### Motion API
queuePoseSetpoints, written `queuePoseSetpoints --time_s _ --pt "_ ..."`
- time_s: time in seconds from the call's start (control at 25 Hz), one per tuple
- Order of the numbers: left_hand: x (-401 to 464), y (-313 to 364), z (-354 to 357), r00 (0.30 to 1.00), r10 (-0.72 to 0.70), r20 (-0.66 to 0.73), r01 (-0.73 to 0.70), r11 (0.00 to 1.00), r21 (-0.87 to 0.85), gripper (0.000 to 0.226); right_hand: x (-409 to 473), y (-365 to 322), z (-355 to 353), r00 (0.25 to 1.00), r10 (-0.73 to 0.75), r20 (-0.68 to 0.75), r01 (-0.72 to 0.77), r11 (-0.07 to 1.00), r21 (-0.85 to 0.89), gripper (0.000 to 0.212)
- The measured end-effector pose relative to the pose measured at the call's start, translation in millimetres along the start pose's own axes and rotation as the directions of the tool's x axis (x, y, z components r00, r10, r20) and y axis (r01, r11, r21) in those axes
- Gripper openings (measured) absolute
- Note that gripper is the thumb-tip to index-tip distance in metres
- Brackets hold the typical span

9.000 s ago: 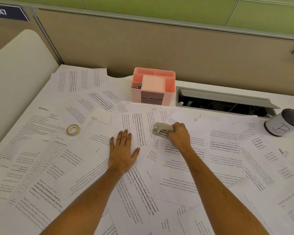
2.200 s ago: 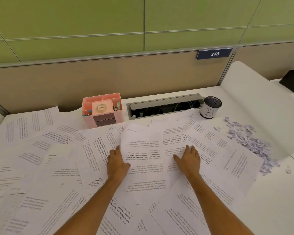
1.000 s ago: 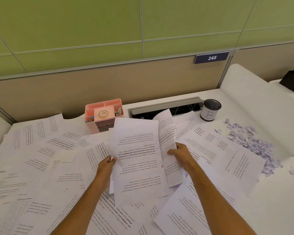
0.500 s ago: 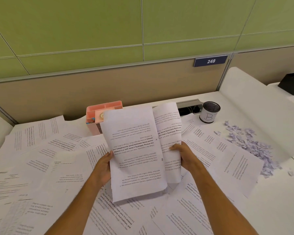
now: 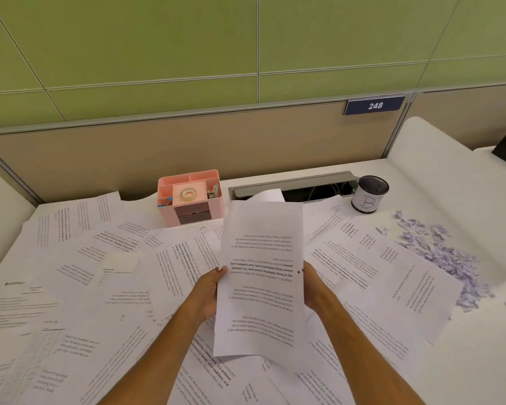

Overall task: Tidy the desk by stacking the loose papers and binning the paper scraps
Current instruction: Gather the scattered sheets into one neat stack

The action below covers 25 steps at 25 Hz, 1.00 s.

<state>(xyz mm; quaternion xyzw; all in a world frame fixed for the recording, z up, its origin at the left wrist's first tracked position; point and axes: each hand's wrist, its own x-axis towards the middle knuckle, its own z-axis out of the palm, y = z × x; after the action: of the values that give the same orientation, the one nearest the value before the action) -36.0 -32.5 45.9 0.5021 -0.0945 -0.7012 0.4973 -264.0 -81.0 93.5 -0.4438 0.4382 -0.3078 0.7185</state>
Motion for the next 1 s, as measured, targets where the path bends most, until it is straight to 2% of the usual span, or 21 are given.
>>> queuePoseSetpoints --time_s 0.04,0.08,0.2,0.28,0.32,0.44,0.56,0.68,0.72,0.76,0.84,0.88,1.0 --pt "0.6 -1.9 0.1 1.000 -0.009 -0.021 0.009 1.000 0.022 0.030 -2.5 2.7 -1.4 1.000 -0.006 -0.023 0.006 1.000 0.013 0.013" --pt "0.9 -2.6 0.8 0.999 -0.009 -0.053 0.011 0.999 0.051 0.030 -4.3 4.9 -4.2 0.999 -0.020 -0.049 0.022 0.998 0.051 0.019" --pt "0.9 -4.1 3.9 0.982 0.040 -0.183 -0.012 0.988 0.156 0.021 -2.1 12.3 -22.1 0.999 -0.008 -0.043 0.018 0.973 0.229 0.058" --pt "0.6 -5.0 6.2 0.962 0.092 -0.255 -0.040 0.979 0.200 0.015 -2.4 15.4 -32.7 0.998 0.023 -0.060 -0.008 0.973 0.231 0.069" --pt "0.6 -5.6 7.6 0.953 0.111 -0.283 -0.052 0.977 0.209 0.013 -2.8 17.6 -35.5 0.997 0.033 -0.075 -0.020 0.986 0.164 0.063" --pt "2.6 -7.7 9.2 0.941 0.136 -0.309 -0.067 0.973 0.223 0.015 -5.6 22.8 -37.1 0.987 0.027 -0.156 -0.048 0.991 -0.127 0.029" --pt "3.3 -5.5 11.5 0.949 0.163 -0.269 -0.071 0.944 0.321 0.013 -4.4 32.8 -41.6 0.957 0.033 -0.288 -0.095 0.974 -0.205 0.032" --pt "5.9 5.1 3.5 0.942 0.210 -0.263 -0.066 0.881 0.468 0.012 -3.0 38.6 -52.7 0.932 0.041 -0.360 -0.141 0.956 -0.257 0.033" --pt "7.5 10.8 -1.9 0.930 0.257 -0.264 -0.081 0.841 0.535 0.013 -2.1 39.4 -58.0 0.925 0.042 -0.377 -0.155 0.949 -0.275 0.032" --pt "9.1 17.5 -8.6 0.910 0.331 -0.252 -0.098 0.759 0.644 0.012 -1.5 40.3 -63.0 0.918 0.044 -0.393 -0.168 0.944 -0.285 0.032" --pt "14.3 32.6 -23.9 0.865 0.466 -0.185 -0.101 0.524 0.846 0.017 -2.0 39.9 -70.8 0.905 0.040 -0.423 -0.188 0.931 -0.313 0.029" --pt "18.0 40.7 -31.2 0.846 0.511 -0.152 -0.092 0.421 0.902 0.024 -2.4 39.9 -73.6 0.901 0.038 -0.431 -0.198 0.923 -0.331 0.028" --pt "34.5 65.7 -47.0 0.813 0.577 -0.080 -0.042 0.196 0.980 0.040 -1.5 42.7 -77.7 0.890 0.037 -0.455 -0.226 0.902 -0.367 0.028"
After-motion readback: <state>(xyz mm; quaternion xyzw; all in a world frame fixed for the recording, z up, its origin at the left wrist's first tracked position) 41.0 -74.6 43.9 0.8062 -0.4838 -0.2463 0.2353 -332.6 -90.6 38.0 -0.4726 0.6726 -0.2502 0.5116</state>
